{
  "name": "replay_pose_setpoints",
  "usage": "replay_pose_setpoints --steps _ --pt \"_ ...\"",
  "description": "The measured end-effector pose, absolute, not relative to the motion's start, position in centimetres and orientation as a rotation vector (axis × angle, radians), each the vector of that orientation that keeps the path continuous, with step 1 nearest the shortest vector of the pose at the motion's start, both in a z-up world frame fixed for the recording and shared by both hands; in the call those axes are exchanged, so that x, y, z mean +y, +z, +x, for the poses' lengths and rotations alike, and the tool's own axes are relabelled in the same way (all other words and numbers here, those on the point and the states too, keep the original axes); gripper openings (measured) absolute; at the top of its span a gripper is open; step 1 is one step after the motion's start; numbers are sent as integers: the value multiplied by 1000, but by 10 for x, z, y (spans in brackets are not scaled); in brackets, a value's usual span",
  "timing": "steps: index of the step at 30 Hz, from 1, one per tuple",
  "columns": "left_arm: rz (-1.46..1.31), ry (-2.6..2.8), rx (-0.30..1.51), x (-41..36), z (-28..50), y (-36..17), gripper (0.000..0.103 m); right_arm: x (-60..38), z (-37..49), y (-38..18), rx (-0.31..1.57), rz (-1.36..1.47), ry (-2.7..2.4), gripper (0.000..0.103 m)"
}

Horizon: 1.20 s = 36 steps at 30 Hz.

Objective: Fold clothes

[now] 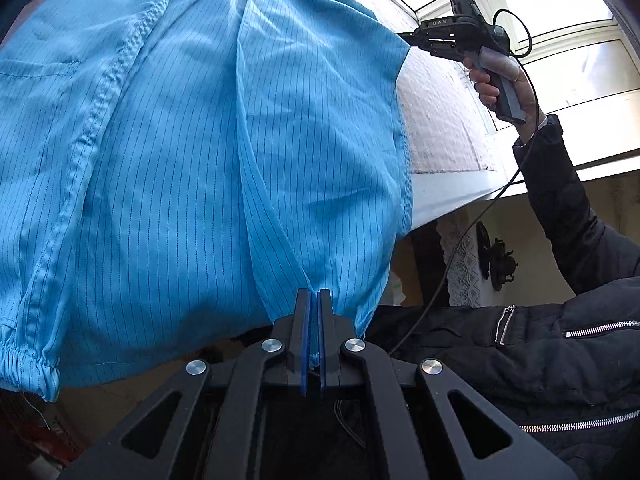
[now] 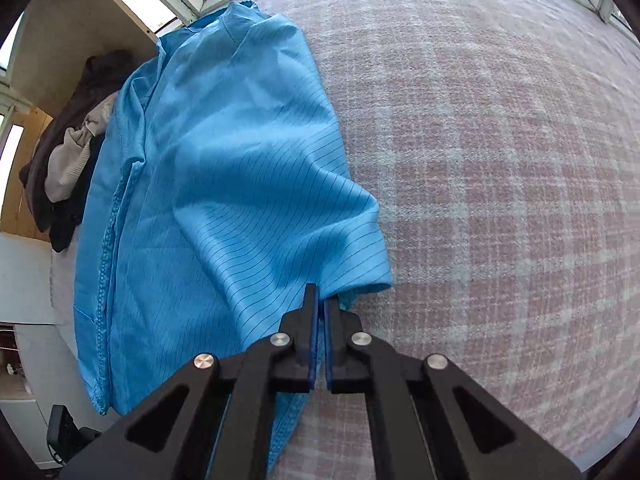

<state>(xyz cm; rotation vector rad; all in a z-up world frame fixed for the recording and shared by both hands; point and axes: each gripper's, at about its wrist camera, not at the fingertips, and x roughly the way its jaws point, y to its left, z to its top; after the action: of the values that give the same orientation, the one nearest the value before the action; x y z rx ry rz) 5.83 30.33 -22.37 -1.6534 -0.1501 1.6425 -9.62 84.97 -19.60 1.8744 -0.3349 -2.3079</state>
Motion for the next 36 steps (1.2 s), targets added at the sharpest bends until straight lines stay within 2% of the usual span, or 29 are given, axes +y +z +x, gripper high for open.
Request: replay_pose_setpoints --steps 2,5,10,13,16,18,21,22,26,28,33,36 --pt "-1653 1654 -109 306 59 -223 1 859 -101 -181 -335 1808 -2405 2" --pt "-1663 1660 -77 306 60 -225 1 888 -115 -175 -437 1772 -2480 2" --pt "-1673 1661 -56 302 64 -225 1 880 -125 -213 -438 2000 -2224 5" --pt "-1669 1675 -68 295 66 -222 1 867 -107 -195 -293 1999 -2255 12" --pt "-1674 1701 -74 287 68 -220 1 848 -86 -163 -145 1938 -2351 12" --pt "-1671 1721 -71 283 70 -218 1 816 -73 -153 -111 1849 -2301 13" --pt "-1664 1747 -97 278 75 -215 1 768 -54 -140 -62 1721 -2218 21" --pt "-1647 1753 -109 278 77 -213 1 747 -48 -145 -39 1705 -2154 25" --pt "-1545 1737 -143 298 85 -201 1 676 -20 -182 137 1717 -1963 25" --pt "-1524 1704 -183 311 84 -205 5 659 -4 -200 231 1742 -1897 25" --pt "-1587 1731 -113 339 83 -237 6 657 12 -238 397 1848 -1821 25" --pt "-1632 1672 -93 356 97 -258 6 671 20 -241 479 1878 -1801 27"
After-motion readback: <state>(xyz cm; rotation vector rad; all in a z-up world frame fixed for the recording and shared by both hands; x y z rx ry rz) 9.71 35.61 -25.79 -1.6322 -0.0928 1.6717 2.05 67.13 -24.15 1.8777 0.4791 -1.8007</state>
